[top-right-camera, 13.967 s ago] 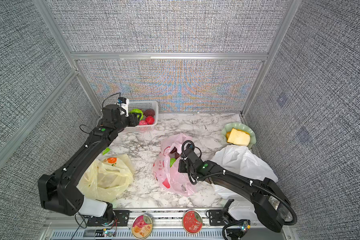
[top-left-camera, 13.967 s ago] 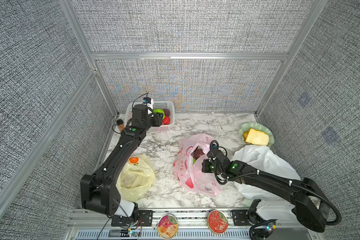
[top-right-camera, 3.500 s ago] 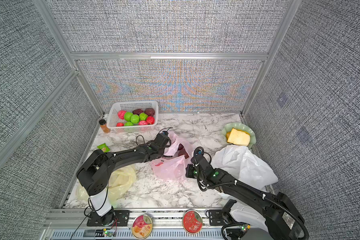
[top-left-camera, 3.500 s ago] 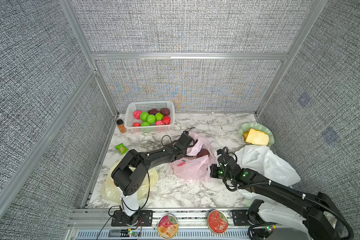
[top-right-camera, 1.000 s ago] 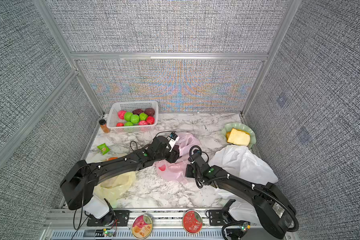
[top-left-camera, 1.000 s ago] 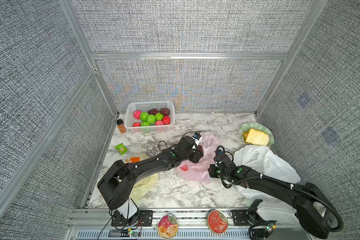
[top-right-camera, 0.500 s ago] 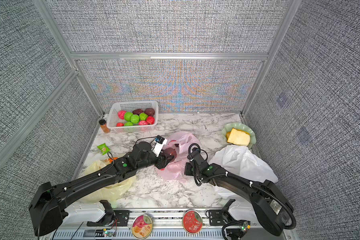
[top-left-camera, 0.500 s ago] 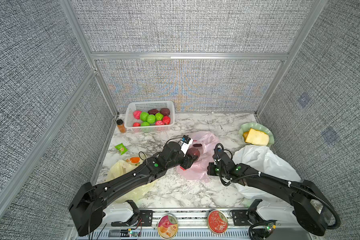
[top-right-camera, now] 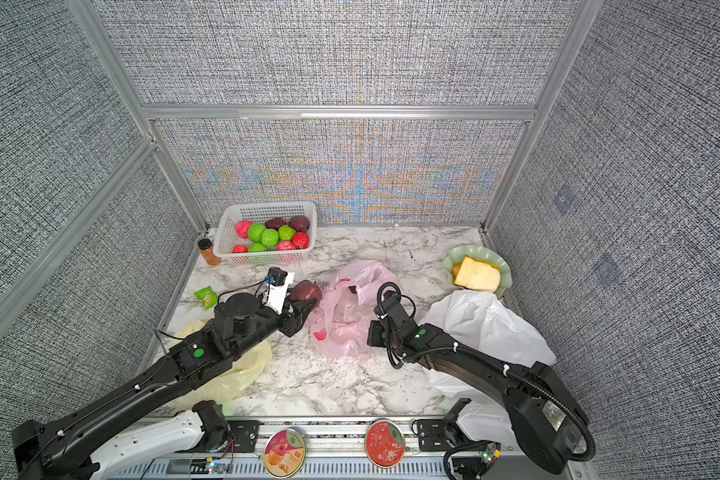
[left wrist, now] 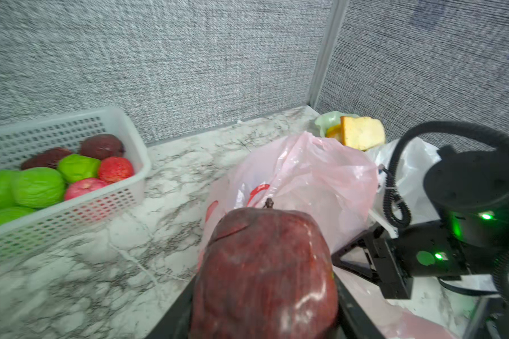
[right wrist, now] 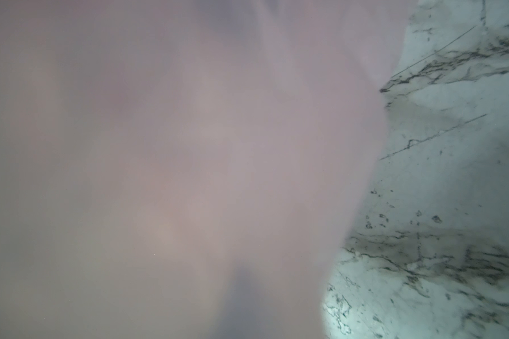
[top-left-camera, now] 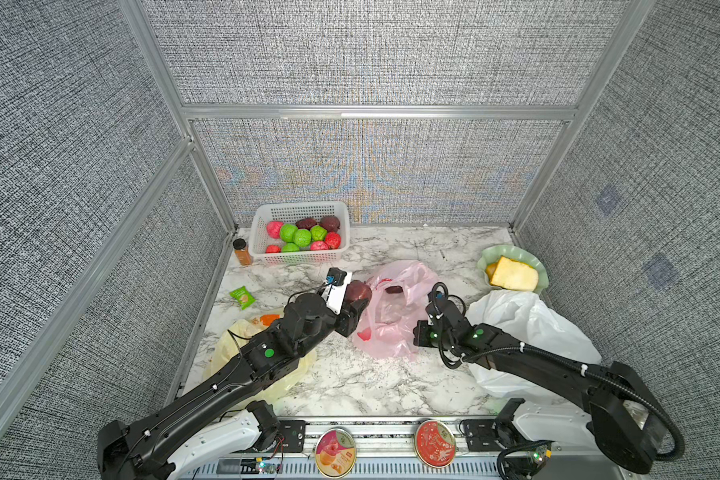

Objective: Untie the knot of a plastic bag & take out the apple
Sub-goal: Pick up the apple from the plastic bag, then place the apple in the basket.

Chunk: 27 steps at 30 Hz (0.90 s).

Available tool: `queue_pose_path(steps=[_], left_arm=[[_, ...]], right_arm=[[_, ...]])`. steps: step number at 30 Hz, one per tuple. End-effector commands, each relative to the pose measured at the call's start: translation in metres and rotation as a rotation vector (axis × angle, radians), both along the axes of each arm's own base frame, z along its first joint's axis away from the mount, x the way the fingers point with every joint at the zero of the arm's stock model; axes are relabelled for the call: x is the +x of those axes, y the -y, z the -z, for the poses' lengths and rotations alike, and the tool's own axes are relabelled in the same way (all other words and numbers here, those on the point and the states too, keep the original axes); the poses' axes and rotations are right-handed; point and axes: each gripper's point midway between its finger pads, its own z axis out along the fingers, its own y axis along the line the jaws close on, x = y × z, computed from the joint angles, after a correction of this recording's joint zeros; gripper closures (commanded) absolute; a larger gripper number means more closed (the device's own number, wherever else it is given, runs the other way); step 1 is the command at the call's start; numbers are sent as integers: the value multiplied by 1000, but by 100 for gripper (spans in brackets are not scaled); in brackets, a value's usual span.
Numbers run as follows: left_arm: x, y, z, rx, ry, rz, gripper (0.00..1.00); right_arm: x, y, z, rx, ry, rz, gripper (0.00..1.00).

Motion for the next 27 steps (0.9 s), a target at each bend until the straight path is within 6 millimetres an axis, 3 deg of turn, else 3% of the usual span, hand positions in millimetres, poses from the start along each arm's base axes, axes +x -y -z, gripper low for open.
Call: queue_pose_path(steps=[1, 8, 14, 27], left_arm=[[14, -33, -6, 92, 44, -165, 49], [41, -68, -40, 131, 129, -322, 48], [97, -80, -51, 162, 129, -368, 48], [276, -96, 9, 176, -77, -355, 46]], right_arm=[[0, 5, 0, -11, 0, 25, 100], [2, 4, -8, -11, 7, 23, 100], [5, 5, -20, -15, 34, 26, 100], [1, 10, -20, 4, 35, 46, 100]])
